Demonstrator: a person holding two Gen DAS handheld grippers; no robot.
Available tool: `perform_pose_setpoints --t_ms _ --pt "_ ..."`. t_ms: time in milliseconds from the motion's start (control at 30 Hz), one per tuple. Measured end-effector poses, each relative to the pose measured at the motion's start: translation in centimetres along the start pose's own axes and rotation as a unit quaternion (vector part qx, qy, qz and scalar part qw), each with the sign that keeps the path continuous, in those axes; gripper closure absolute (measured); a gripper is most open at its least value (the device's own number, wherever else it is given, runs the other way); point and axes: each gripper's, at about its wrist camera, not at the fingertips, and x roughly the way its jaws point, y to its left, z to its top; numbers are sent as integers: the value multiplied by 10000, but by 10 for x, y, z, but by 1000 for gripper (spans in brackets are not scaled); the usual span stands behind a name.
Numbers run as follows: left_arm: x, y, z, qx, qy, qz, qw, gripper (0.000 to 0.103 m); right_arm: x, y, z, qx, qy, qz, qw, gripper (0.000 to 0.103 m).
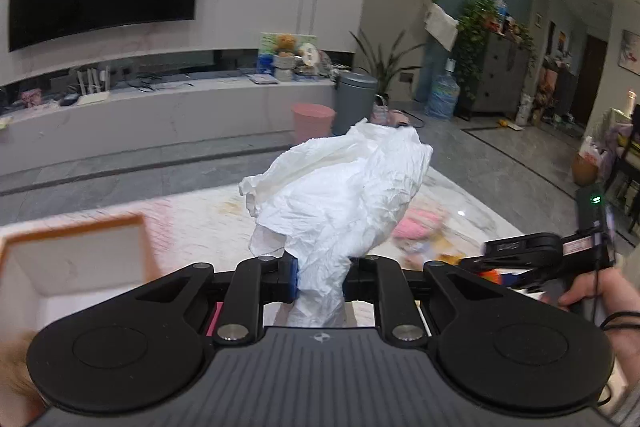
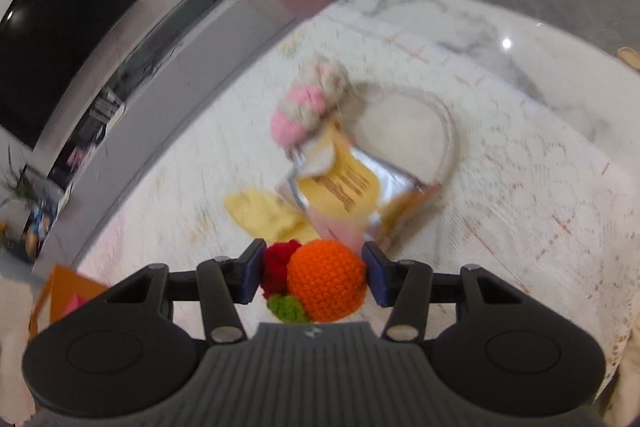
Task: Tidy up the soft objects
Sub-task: 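Carry the tissue and crochet fruit into the orange box and open both tools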
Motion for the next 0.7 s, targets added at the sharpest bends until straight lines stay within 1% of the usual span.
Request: perform_pose_setpoints --t_ms 67,133,233,267,333,400,467,567,633,700 --pt "-1 22 4 -25 -99 352 9993 83 2 20 6 -61 -76 -138 9999 51" --pt "-3 41 5 -172 -163 539 9983 83 9 47 12 -169 -116 -224 9995 51" --pt "-6 73 4 -482 -234 868 9948 83 23 94 16 -387 -21 -254 9989 51" --pt "-6 85 2 -651 -269 927 9932 83 29 114 16 -533 -19 -268 9982 51" --pt "-9 104 -2 -924 -257 932 9910 83 39 157 10 -879 -48 -243 9958 51" --pt "-8 123 -3 -1073 -247 1018 9887 83 47 200 1 -1233 -46 -104 9923 51" --pt "-3 139 -5 -1148 -223 1251 9852 83 53 241 -11 -1532 -51 70 9882 51" --pt "5 165 -9 -1278 -64 1515 9801 83 61 301 -35 -2081 -66 350 9775 51" --pt "6 183 -15 -1511 41 1550 9763 83 67 333 -54 -2396 16 526 9694 51" --pt "7 195 -23 -1613 171 1593 9738 83 72 358 -76 -2688 168 722 9603 51"
